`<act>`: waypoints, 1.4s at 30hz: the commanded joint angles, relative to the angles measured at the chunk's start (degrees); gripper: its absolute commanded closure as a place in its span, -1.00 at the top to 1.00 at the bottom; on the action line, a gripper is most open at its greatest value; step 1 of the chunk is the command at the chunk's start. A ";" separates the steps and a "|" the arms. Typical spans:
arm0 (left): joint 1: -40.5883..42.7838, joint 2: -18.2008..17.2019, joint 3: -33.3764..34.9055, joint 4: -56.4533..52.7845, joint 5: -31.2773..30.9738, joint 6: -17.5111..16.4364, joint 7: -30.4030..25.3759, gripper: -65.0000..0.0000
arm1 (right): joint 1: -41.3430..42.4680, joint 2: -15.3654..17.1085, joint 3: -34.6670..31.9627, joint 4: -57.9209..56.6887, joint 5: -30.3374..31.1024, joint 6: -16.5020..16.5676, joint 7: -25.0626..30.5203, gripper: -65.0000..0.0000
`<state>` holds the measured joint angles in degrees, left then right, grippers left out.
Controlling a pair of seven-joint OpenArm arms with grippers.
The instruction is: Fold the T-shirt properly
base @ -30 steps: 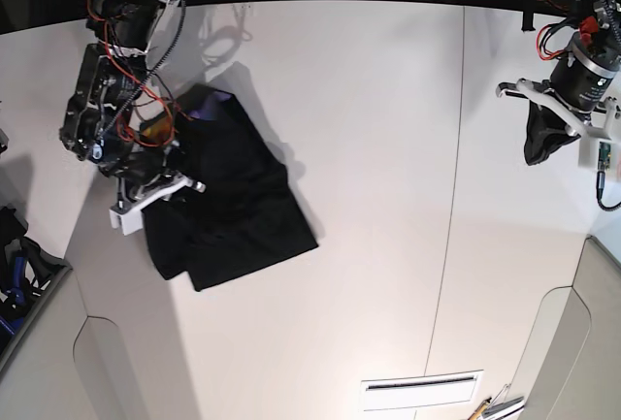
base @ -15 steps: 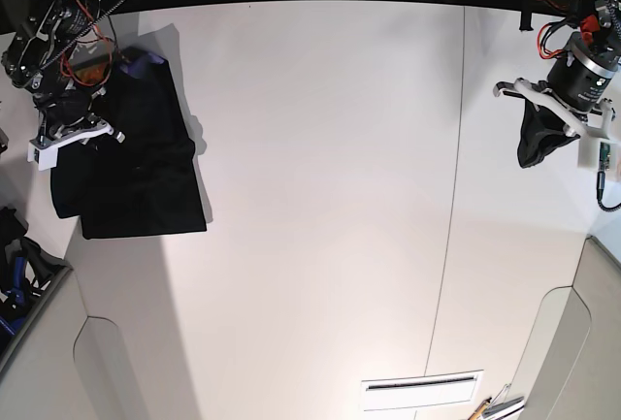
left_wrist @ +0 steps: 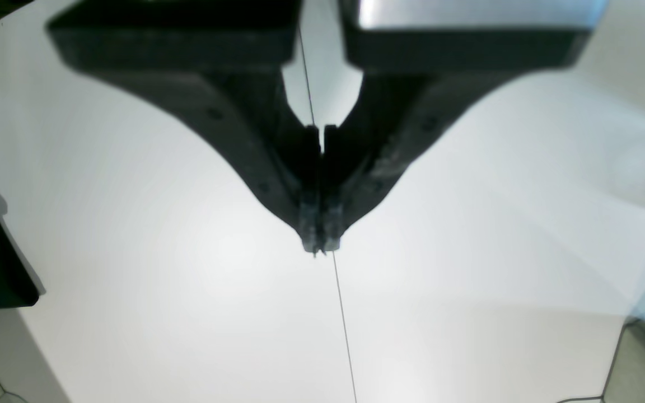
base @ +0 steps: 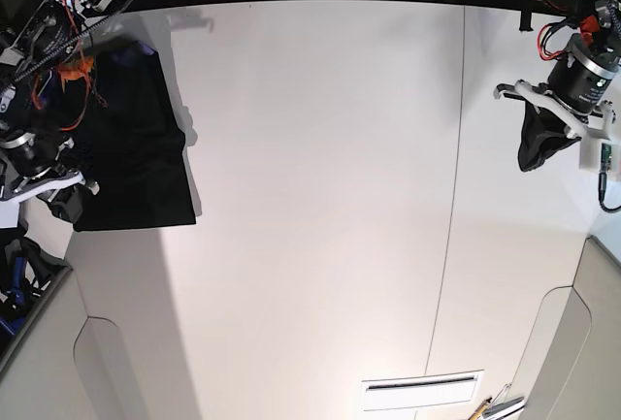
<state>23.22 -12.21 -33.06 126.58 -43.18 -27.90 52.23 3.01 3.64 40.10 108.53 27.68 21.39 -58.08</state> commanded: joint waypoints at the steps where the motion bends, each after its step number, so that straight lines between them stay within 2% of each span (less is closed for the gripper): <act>1: -0.02 -1.07 -0.28 0.96 -0.96 -0.42 -1.44 -1.00 | 0.31 0.66 -0.11 2.84 2.08 1.14 0.92 -1.00; 7: 3.04 -2.10 -3.76 0.96 -1.49 -0.39 -0.94 -1.00 | -10.10 1.18 -0.11 14.99 6.88 3.19 -0.15 -1.00; 10: 6.58 -2.10 -7.87 0.96 -4.66 -0.70 0.20 -1.00 | -17.46 1.70 -0.11 20.37 8.94 4.59 -1.40 -1.00; 12: 8.96 -2.10 -10.84 0.96 -7.52 -2.23 1.66 -1.00 | -22.60 2.64 -0.11 22.91 10.29 4.59 -2.01 -1.00; 16: 15.67 -2.12 -16.15 0.96 -13.25 -3.45 5.14 -1.00 | -33.40 6.49 -0.11 24.46 10.51 4.57 -2.80 -1.00; 20: 24.13 -2.12 -18.36 0.96 -16.26 -3.48 7.43 -1.00 | -42.77 10.80 -0.11 24.44 12.48 4.57 -5.05 -1.00; 24: 32.57 -2.67 -18.34 0.94 -19.96 -6.86 11.13 -1.00 | -51.87 14.99 -0.13 24.44 13.94 4.61 -5.18 -1.00; 30: 43.76 -8.09 -18.27 -0.04 -23.61 -7.78 14.25 -1.00 | -64.26 20.96 -3.48 23.74 13.90 4.61 -5.14 -1.00; 34: 49.35 -11.76 -17.90 -4.96 -23.93 -7.76 14.19 -1.00 | -70.40 23.54 -9.35 20.17 13.86 4.87 -5.11 -1.00; 36: 51.19 -13.84 -16.13 -9.29 -23.89 -7.78 13.88 -1.00 | -71.69 25.05 -13.53 16.63 13.66 6.62 -4.87 -1.00; 38: 51.78 -16.24 -12.61 -14.75 -23.71 -7.78 12.26 -1.00 | -71.73 26.34 -18.10 11.82 13.18 8.35 -4.33 -1.00; 40: 51.78 -18.53 -7.52 -21.33 -22.58 -7.91 8.79 -1.00 | -71.56 27.47 -22.97 6.03 10.73 8.63 -0.04 -1.00; 42: 51.78 -20.83 -1.38 -28.33 -20.35 -9.62 1.51 -1.00 | -70.12 28.20 -27.87 -0.52 6.82 8.61 4.44 -1.00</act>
<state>73.76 -32.80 -33.78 97.71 -62.87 -36.99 52.75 -66.41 31.42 11.77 107.24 34.06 29.76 -53.30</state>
